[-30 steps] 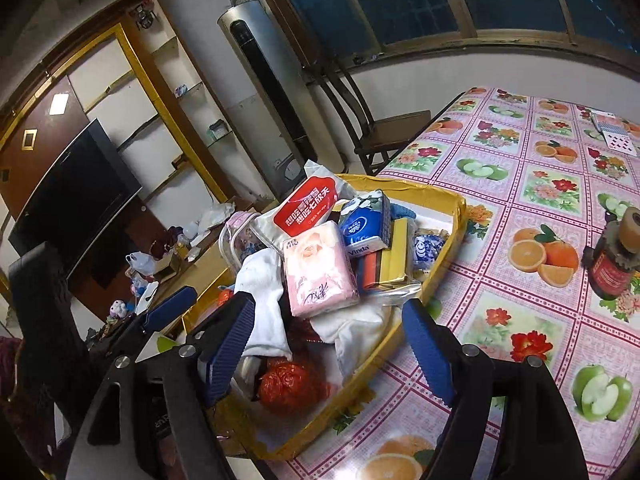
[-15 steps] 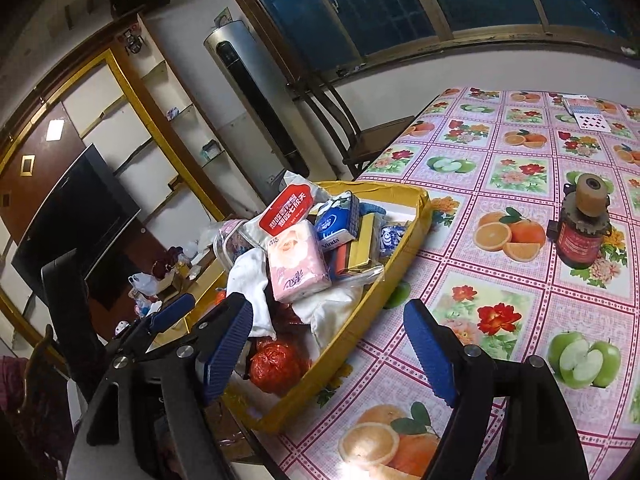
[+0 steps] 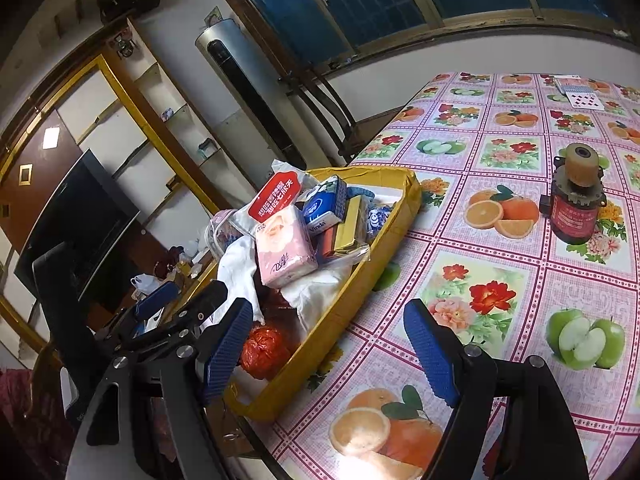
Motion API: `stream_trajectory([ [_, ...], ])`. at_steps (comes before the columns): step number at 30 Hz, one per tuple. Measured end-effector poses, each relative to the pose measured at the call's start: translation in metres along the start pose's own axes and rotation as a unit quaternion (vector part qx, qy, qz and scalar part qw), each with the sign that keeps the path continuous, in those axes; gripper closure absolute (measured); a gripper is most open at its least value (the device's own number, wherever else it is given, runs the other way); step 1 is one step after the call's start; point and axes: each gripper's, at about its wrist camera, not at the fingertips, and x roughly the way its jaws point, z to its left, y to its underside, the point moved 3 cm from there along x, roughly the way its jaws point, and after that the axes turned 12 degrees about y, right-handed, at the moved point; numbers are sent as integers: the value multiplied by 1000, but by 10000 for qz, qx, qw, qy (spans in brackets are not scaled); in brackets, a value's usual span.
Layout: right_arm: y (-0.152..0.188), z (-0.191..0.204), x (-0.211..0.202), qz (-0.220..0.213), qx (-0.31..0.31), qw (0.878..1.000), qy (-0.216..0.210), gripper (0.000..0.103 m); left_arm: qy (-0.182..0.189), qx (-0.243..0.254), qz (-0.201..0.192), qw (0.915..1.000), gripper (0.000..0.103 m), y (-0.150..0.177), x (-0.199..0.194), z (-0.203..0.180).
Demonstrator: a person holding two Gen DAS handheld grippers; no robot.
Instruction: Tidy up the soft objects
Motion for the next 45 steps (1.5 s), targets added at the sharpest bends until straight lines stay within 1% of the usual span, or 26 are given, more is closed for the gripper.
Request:
stream_trajectory([
  [4,1,1,0,9,3,10000,-6,23,-17,404,38,9992,18,1,-1,-12],
  [6,1,2,0,12,4,10000,-3,23,13,513,56,9987,18,1,-2,-16],
  [10,2,2,0,17,8,10000,-6,23,118,446,120,9989,18,0,-1,-15],
  [14,2,3,-1,-2,-4,10000,-4,23,44,417,79,9991,18,0,-3,-13],
  [22,4,6,-1,20,-34,10000,12,23,124,368,70,9992,18,1,-3,-11],
  [26,4,5,-1,35,-18,10000,24,23,240,269,55,9993,18,1,-5,-8],
  [39,6,6,-2,48,-39,10000,11,23,228,190,55,9995,18,3,-4,-3],
  [45,6,0,-9,-10,13,10000,9,23,207,274,-30,9994,18,3,-6,-7],
])
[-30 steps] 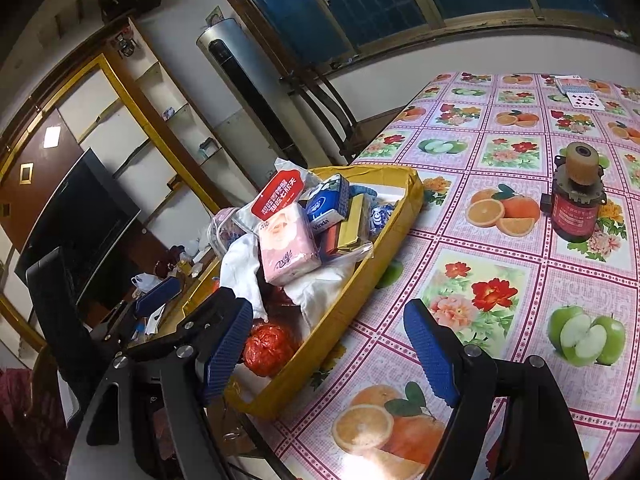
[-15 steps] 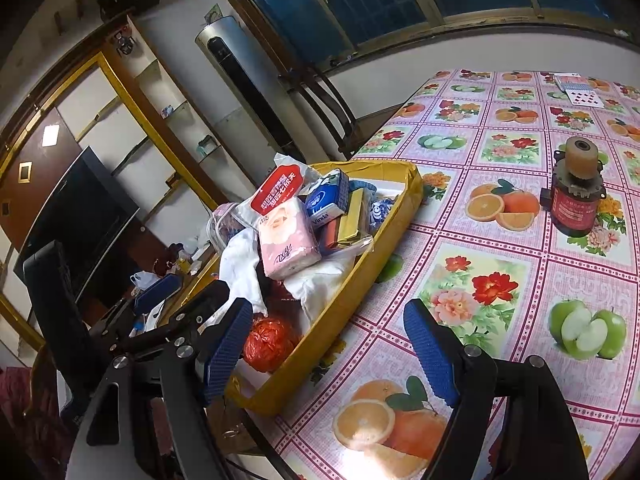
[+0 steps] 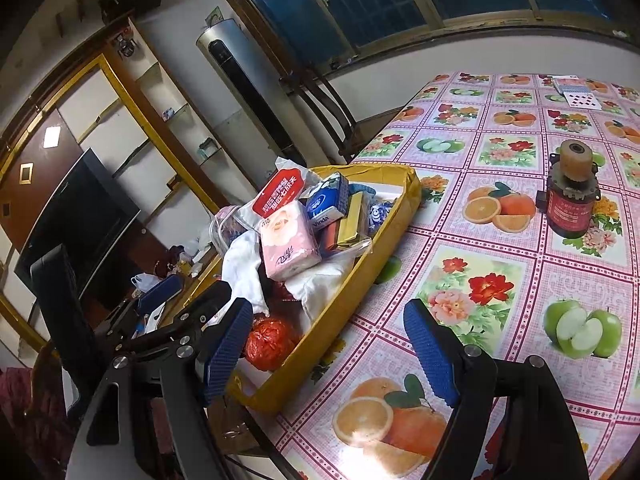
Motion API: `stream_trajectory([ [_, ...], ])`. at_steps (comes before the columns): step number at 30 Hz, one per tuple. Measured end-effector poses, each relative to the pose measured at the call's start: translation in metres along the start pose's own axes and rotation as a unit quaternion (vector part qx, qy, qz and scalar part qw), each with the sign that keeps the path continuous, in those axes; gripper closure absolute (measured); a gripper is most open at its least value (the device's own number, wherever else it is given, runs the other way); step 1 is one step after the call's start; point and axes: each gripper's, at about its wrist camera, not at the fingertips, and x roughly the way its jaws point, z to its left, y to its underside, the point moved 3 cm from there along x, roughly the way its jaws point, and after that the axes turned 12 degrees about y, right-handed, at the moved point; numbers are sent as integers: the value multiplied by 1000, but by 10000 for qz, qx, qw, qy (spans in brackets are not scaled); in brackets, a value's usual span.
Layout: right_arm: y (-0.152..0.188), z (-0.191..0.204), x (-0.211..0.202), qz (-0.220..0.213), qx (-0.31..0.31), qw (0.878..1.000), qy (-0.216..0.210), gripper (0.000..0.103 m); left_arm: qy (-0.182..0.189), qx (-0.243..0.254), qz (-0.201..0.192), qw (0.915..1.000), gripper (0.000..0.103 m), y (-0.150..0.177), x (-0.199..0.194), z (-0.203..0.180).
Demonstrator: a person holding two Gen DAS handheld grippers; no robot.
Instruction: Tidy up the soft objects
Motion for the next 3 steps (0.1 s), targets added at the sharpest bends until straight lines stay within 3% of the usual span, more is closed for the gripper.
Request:
stream_trajectory([
  [3,-1,-12,-14,-102,26,9999,88,23,49,40,25,10000,18,-3,0,-7],
])
